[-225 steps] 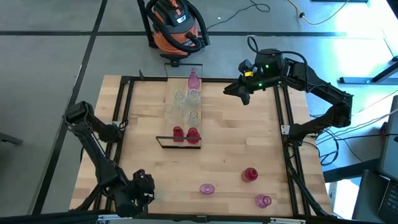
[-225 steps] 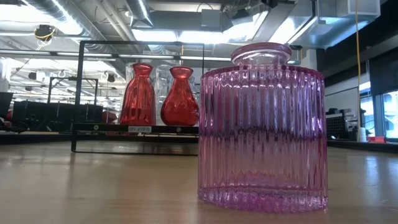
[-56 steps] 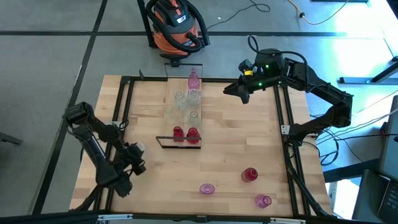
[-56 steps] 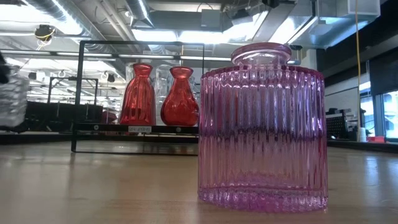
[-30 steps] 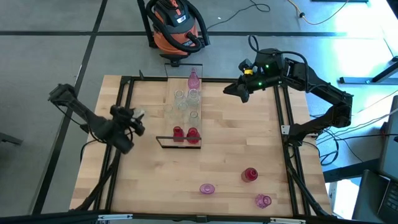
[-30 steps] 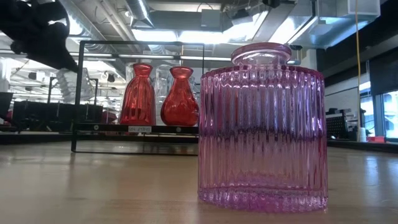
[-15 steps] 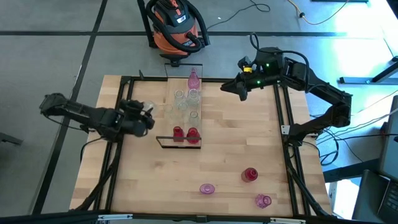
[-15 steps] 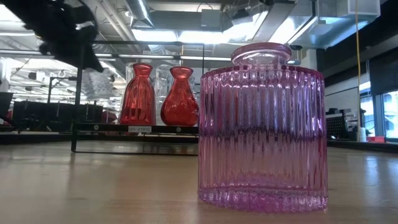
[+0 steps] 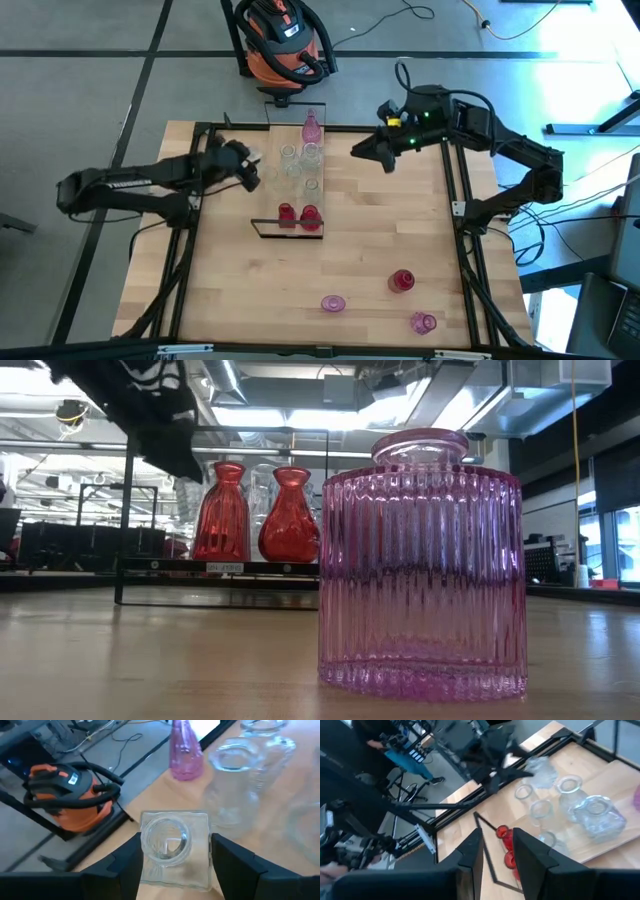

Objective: Sort vases onto shelf
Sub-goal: Put the transparent vase on the shelf, then put the red vase on the shelf

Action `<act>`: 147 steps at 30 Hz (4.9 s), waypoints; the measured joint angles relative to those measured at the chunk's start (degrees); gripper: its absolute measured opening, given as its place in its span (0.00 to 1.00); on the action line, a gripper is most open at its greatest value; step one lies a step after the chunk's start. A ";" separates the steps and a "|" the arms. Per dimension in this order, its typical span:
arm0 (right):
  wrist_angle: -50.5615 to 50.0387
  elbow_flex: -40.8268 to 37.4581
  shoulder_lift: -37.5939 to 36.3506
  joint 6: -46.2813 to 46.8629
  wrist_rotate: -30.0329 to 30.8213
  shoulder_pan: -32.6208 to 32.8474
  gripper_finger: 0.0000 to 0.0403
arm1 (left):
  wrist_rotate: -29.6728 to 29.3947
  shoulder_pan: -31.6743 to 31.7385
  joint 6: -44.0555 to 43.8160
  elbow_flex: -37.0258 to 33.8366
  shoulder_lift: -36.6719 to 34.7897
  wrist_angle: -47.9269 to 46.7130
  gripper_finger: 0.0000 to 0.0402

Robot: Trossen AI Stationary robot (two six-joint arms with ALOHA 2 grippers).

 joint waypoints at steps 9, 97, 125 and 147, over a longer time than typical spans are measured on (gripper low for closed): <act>0.04 0.00 0.00 -0.10 0.56 3.49 0.23 | 26.04 18.08 18.17 0.01 0.05 1.96 0.50; -5.84 0.00 0.04 3.98 5.07 5.19 0.23 | 42.42 28.06 28.85 12.32 15.37 7.92 0.62; -33.49 -19.64 -2.75 19.53 11.48 38.29 0.23 | 52.43 -7.15 -27.18 27.00 -1.93 -17.52 0.62; -13.87 -35.37 -3.02 37.48 9.00 47.48 0.28 | 43.50 -18.53 -30.05 26.95 4.88 -16.96 0.62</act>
